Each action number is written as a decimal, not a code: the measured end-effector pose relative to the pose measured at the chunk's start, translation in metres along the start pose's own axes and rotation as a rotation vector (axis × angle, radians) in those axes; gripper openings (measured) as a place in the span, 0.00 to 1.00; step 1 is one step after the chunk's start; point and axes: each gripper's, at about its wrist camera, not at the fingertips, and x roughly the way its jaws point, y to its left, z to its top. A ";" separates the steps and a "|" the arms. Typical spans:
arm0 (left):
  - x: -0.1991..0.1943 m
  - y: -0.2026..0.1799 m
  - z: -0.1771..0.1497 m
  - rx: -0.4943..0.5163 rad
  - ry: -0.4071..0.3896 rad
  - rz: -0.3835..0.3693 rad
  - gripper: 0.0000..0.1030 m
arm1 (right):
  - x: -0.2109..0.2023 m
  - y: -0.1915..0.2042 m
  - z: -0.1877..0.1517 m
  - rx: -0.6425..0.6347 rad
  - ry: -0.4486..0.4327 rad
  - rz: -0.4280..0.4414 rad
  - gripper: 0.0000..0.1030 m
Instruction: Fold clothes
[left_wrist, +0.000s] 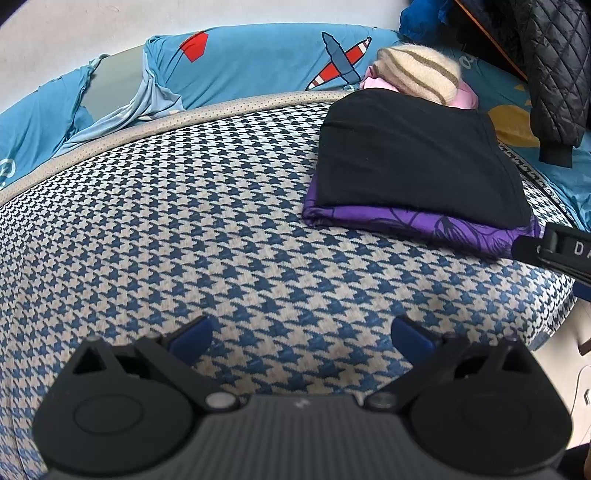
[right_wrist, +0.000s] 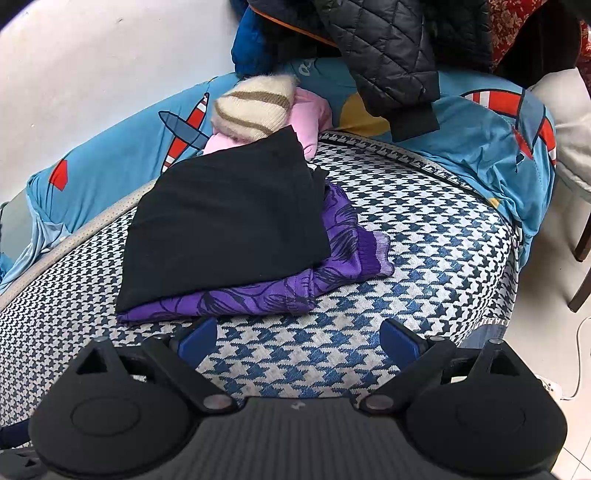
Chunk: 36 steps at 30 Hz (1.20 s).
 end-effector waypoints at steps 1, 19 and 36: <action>0.000 0.000 0.000 0.000 0.000 0.000 1.00 | 0.000 0.000 0.000 -0.001 0.000 0.001 0.92; -0.001 0.000 -0.001 0.001 0.008 -0.003 1.00 | 0.001 0.001 0.000 -0.006 0.001 0.003 0.92; 0.001 0.000 -0.003 -0.001 0.017 -0.011 1.00 | 0.002 0.002 -0.001 -0.011 0.002 0.003 0.92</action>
